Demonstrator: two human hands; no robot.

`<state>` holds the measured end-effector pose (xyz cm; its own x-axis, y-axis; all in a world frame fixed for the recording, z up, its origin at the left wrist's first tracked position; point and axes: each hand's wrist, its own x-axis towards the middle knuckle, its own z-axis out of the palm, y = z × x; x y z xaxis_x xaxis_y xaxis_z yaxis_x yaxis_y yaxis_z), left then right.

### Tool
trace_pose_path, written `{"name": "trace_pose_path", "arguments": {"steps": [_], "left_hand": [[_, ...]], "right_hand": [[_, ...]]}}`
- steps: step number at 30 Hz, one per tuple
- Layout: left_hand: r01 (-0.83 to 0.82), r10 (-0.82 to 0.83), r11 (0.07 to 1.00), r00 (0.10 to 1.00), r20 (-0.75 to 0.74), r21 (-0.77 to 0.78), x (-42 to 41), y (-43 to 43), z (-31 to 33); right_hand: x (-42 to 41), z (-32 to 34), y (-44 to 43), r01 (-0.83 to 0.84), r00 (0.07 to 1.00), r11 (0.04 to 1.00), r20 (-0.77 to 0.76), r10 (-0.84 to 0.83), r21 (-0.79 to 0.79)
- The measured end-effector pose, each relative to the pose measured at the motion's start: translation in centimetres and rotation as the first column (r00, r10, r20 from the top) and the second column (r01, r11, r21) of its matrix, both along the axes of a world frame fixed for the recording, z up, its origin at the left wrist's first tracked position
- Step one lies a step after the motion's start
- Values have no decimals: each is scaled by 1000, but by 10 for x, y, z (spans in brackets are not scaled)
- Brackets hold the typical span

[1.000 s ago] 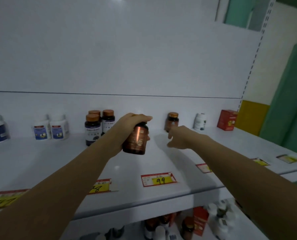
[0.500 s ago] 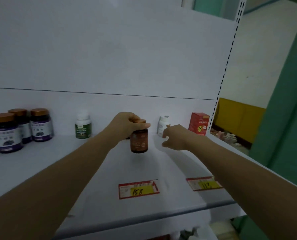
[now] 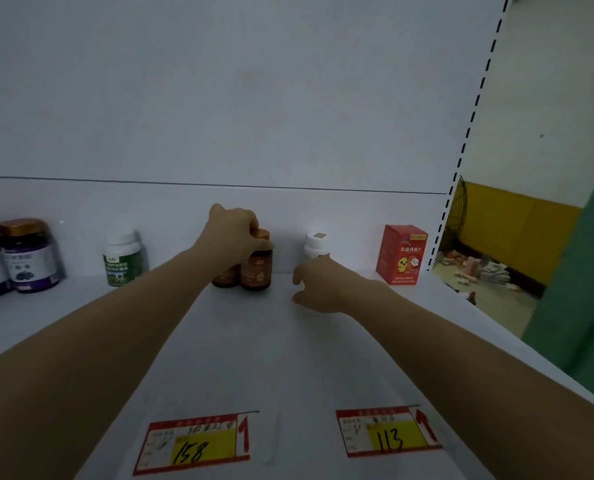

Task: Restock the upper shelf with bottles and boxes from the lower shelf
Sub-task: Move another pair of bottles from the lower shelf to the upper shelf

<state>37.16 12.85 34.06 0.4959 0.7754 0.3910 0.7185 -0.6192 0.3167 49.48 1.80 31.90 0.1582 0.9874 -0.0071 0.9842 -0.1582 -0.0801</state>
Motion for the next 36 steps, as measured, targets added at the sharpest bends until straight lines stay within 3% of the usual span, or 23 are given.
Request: {"name": "trace_pose_path", "arguments": {"steps": [10, 26, 30, 36], "left_hand": [[-41, 69, 984, 985, -158, 174, 10, 21, -9], [-29, 113, 911, 976, -183, 411, 8, 11, -17], [-40, 81, 916, 993, -85, 400, -1, 1, -17], [-45, 90, 978, 971, -221, 202, -21, -31, -18]], "right_hand": [[8, -3, 12, -27, 999, 1000, 41, 27, -10], [-6, -2, 6, 8, 999, 999, 46, -7, -33], [-10, 0, -3, 25, 998, 999, 62, -23, -31], [-15, 5, -32, 54, 993, 998, 107, -52, -18]]}}
